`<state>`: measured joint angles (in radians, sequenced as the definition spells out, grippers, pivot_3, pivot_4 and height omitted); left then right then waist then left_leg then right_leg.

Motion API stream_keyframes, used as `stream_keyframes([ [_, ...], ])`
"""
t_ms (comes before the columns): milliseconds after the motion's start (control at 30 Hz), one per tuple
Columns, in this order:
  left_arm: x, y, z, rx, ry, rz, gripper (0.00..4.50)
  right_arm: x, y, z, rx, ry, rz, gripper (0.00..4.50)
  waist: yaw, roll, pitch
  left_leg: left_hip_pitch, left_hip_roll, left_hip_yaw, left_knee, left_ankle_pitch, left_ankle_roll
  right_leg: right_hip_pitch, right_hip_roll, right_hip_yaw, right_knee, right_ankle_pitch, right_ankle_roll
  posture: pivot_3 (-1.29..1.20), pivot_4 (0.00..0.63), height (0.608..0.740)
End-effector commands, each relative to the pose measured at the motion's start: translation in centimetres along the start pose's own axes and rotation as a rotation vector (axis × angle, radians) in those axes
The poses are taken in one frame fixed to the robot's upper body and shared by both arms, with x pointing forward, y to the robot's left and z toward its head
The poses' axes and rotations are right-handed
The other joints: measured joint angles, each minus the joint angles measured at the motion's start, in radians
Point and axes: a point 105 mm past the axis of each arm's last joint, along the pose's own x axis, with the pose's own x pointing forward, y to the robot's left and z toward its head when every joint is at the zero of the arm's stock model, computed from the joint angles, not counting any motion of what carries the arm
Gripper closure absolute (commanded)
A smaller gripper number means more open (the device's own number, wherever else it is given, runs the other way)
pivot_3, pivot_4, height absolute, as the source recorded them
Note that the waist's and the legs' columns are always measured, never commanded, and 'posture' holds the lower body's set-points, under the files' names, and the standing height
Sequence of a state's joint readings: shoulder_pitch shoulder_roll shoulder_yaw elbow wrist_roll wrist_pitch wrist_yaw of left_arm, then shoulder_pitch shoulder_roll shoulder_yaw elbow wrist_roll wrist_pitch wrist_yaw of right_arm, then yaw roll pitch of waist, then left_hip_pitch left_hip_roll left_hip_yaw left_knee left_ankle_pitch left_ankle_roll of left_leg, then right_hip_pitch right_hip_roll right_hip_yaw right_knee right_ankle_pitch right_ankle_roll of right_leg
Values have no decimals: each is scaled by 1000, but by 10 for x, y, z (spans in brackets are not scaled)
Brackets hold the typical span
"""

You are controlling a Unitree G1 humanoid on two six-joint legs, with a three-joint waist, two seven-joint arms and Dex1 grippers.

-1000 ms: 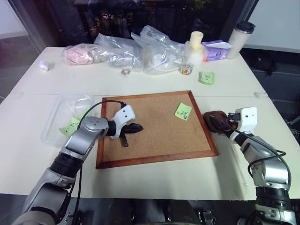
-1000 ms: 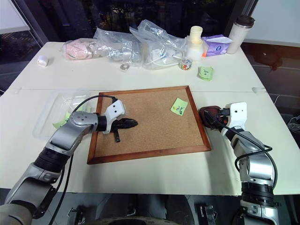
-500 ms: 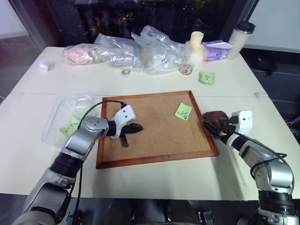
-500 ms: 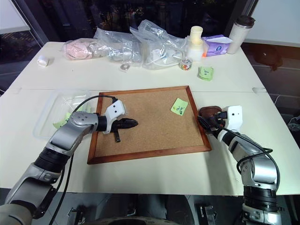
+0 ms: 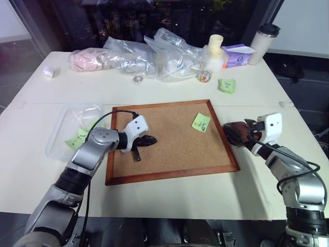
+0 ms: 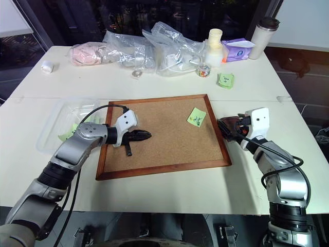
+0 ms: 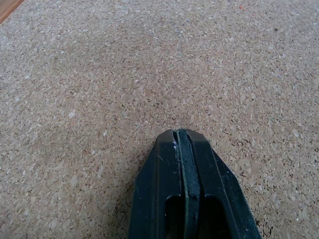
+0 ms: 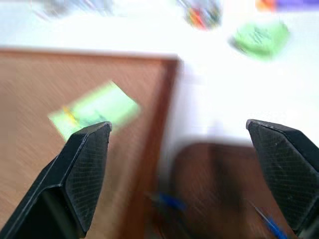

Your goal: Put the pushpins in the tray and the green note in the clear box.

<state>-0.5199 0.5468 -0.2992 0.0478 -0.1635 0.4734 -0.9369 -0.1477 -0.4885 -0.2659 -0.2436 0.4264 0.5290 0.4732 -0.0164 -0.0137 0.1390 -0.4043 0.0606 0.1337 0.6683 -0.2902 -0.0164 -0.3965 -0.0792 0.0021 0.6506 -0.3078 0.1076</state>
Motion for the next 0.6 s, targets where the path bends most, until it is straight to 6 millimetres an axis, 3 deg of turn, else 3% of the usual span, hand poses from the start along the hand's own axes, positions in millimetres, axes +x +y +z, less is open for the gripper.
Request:
stream_keyframes([
  [33, 1, -1, -23, -35, 88, 3, 4500, 17, 27, -1, 0, -9, 109, 33, -1, 0, 0, 0, 0, 0, 0, 0, 0, 0, 0, 0, 0, 0, 0, 0, 150, 737],
  [367, 2, -3, -24, -43, 89, 2, 4500, 52, 51, -30, -11, 42, 212, 33, 2, 0, -1, 0, 0, 0, 0, 0, 0, 0, 0, 0, 0, 0, 0, 0, 150, 737],
  [467, 1, -3, -25, -47, 91, 8, 4500, 53, 51, -34, -13, 50, 219, 747, 2, 0, -1, 0, 0, 0, 0, 0, 0, 0, 0, 0, 0, 0, 0, 0, 150, 737],
  [600, 0, -3, -26, -49, 93, 12, 4500, 52, 50, -37, -14, 53, 224, 2794, 1, 0, -1, 0, 0, 0, 0, 0, 0, 0, 0, 0, 0, 0, 0, 0, 150, 737],
])
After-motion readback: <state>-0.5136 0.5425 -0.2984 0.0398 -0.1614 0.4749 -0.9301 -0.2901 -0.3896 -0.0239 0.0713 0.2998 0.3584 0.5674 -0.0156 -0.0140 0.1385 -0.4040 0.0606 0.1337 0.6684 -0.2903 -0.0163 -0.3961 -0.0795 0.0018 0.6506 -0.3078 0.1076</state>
